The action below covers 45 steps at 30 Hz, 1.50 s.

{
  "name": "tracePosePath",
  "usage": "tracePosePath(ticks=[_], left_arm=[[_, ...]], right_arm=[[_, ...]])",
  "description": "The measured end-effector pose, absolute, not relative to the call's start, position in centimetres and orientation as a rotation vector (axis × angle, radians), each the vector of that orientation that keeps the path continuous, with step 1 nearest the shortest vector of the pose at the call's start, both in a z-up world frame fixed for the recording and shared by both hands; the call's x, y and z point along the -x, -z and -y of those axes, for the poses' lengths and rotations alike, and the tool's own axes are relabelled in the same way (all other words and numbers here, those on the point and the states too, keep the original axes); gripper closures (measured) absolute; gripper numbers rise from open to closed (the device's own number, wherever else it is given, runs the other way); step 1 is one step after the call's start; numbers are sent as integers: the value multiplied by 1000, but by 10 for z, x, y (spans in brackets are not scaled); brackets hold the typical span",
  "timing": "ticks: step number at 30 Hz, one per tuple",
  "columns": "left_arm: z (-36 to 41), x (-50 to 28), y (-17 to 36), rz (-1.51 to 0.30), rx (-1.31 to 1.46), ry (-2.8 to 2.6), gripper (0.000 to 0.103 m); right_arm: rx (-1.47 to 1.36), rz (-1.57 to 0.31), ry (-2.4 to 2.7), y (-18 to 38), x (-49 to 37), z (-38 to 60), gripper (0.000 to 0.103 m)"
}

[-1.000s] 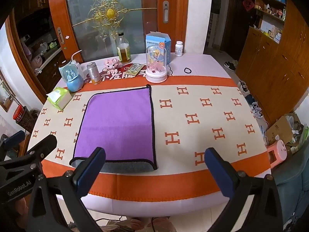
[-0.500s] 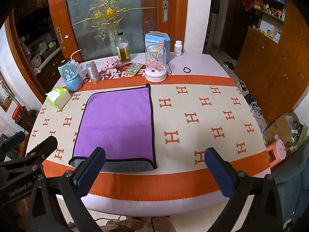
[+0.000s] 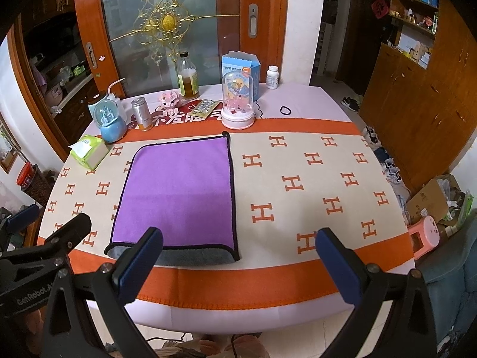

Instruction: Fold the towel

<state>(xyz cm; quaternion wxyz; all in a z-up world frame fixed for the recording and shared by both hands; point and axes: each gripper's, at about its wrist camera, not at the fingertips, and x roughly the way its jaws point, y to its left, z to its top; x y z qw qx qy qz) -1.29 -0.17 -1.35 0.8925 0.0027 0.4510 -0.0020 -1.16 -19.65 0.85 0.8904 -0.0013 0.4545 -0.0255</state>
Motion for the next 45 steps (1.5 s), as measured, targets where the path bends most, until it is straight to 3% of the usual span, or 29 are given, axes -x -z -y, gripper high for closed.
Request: tracePosePath(ticks=[45], left_arm=[[-4, 9, 11, -952, -5, 1, 1]], right_arm=[[13, -944, 62, -12, 10, 194, 1]])
